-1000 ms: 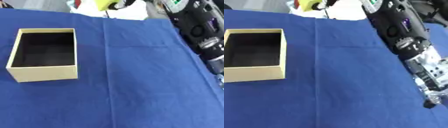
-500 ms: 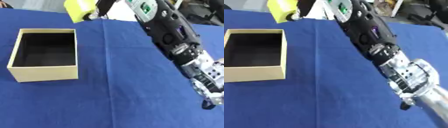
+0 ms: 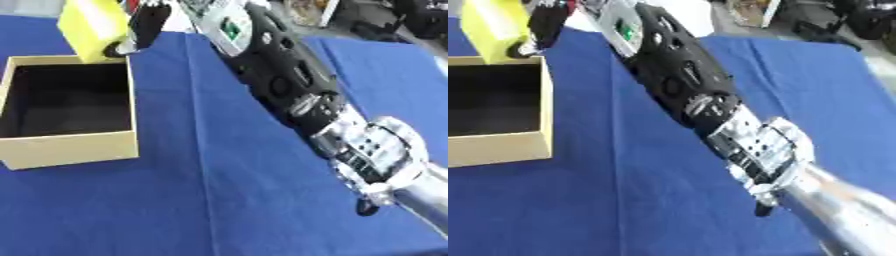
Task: Pick up objects on the table and place them in the box.
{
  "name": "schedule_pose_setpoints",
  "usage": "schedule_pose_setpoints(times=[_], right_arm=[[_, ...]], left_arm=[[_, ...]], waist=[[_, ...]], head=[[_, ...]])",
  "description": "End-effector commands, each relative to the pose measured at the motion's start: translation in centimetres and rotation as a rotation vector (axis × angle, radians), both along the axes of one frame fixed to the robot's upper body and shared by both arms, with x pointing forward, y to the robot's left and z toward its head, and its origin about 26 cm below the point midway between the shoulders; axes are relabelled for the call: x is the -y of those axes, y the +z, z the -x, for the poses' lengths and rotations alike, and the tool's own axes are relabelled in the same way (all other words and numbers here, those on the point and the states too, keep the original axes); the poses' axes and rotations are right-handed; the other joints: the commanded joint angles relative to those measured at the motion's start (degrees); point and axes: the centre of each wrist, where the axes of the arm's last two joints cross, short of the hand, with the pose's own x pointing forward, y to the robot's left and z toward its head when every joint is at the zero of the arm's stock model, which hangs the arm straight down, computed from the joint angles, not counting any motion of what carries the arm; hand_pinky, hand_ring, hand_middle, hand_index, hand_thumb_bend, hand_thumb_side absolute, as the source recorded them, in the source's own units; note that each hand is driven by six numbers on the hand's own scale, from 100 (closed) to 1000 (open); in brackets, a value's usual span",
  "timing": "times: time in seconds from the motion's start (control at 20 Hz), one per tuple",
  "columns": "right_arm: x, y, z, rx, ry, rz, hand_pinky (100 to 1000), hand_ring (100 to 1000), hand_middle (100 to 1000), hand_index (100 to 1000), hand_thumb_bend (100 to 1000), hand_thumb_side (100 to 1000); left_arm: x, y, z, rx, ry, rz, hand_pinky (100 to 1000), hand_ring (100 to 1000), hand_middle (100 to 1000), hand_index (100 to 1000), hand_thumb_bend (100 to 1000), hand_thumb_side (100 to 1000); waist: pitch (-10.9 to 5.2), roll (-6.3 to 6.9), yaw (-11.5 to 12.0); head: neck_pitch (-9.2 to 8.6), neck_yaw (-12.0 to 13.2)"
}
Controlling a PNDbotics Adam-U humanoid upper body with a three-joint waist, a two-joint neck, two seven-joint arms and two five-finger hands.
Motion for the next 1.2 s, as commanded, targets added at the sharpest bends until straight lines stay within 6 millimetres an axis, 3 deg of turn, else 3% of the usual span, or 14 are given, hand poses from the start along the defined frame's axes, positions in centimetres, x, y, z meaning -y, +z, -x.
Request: schedule_pose_setpoints(times=[0.05, 0.4, 0.6, 0.8, 1.0, 1.05, 1.2], right_arm=[[-0.6, 0.8, 0.3, 0.025, 0.003, -0.028, 631, 649, 391, 484, 100, 100], [-2.6, -1.2, 0.0, -0.018, 0.003, -0.04, 638, 661, 448, 537, 100, 100], [-2.9, -2.8, -0.8, -0.023, -0.043, 0.005, 673, 712, 548, 642, 100, 100], [-2.8, -4.4, -1.6, -0.016, -0.088, 0.069, 713, 772, 666, 741, 234, 100], [-2.6, -4.6, -1.9, -0.006, -0.07, 0.139, 772, 835, 766, 804, 301, 100], [-2.5, -4.5, -1.9, 0.0, -0.065, 0.153, 785, 848, 788, 821, 326, 118], [-2.4, -4.1, -1.8, 0.031, -0.067, 0.181, 837, 910, 869, 885, 485, 340]], left_arm=[[0.1, 0.9, 0.3, 0.031, -0.011, -0.015, 898, 705, 632, 740, 385, 804], [0.3, 1.1, 0.2, 0.037, -0.02, -0.011, 898, 705, 632, 740, 385, 804], [0.4, 1.2, 0.2, 0.044, -0.023, -0.009, 898, 705, 632, 740, 385, 803], [0.5, 1.3, 0.2, 0.049, -0.027, -0.009, 898, 704, 632, 740, 384, 804], [0.4, 1.3, 0.2, 0.048, -0.022, -0.006, 899, 704, 633, 740, 383, 804], [0.4, 1.3, 0.2, 0.047, -0.021, -0.005, 899, 704, 633, 740, 383, 804], [0.4, 1.3, 0.2, 0.046, -0.02, -0.005, 899, 704, 633, 740, 384, 804]], waist=[[-0.94, 0.49, 0.2], [-0.67, 0.19, 1.0], [-0.39, -0.03, 1.7], [-0.04, -0.32, 2.2], [0.04, -0.49, 2.3], [0.02, -0.54, 2.3], [-0.06, -0.66, 2.2]], head=[[-0.02, -0.7], [-0.59, -1.0], [-0.92, -1.3], [-1.12, -1.7], [-0.89, -1.8], [-0.85, -1.9], [-0.76, -2.3]])
